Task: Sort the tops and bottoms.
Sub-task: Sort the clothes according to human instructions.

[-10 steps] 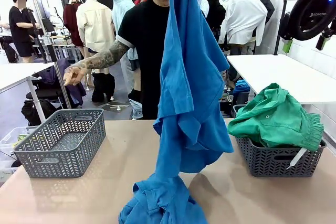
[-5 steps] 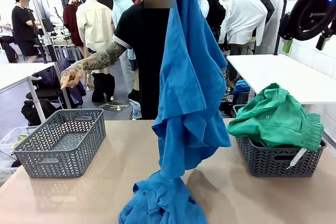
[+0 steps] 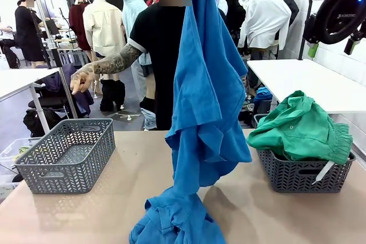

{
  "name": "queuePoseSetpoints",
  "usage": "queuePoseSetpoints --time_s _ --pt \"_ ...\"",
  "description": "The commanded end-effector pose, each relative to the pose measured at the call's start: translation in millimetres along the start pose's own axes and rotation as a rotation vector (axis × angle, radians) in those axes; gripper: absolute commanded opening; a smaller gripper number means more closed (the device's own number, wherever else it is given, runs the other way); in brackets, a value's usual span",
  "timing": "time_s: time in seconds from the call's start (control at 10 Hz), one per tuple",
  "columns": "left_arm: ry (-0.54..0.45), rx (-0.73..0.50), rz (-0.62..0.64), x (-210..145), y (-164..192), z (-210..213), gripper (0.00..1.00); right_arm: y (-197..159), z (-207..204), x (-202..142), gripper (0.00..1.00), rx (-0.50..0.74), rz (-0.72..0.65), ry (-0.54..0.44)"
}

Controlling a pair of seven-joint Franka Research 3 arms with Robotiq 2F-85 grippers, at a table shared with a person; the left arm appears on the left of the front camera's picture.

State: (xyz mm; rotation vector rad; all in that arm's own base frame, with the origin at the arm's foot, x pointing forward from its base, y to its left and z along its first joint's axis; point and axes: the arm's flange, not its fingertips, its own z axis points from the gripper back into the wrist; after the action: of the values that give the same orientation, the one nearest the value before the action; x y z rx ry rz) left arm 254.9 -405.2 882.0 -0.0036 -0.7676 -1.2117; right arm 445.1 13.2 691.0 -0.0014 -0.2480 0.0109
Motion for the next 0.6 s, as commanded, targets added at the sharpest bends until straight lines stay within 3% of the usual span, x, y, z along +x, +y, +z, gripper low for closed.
queuePoseSetpoints --time_s 0.0,0.2,0.5 --pt "-0.054 0.170 0.035 -1.2 29.5 21.4 0.00 -0.4 -2.9 -1.6 1.00 0.004 -0.005 -0.011" --pt "-0.073 0.345 0.097 -17.2 73.6 56.6 0.00 -0.4 -2.9 -1.6 1.00 0.004 -0.005 -0.011" --pt "-0.143 0.666 0.366 -91.9 154.8 149.4 0.00 -0.4 -2.9 -1.6 1.00 0.004 -0.005 -0.011"
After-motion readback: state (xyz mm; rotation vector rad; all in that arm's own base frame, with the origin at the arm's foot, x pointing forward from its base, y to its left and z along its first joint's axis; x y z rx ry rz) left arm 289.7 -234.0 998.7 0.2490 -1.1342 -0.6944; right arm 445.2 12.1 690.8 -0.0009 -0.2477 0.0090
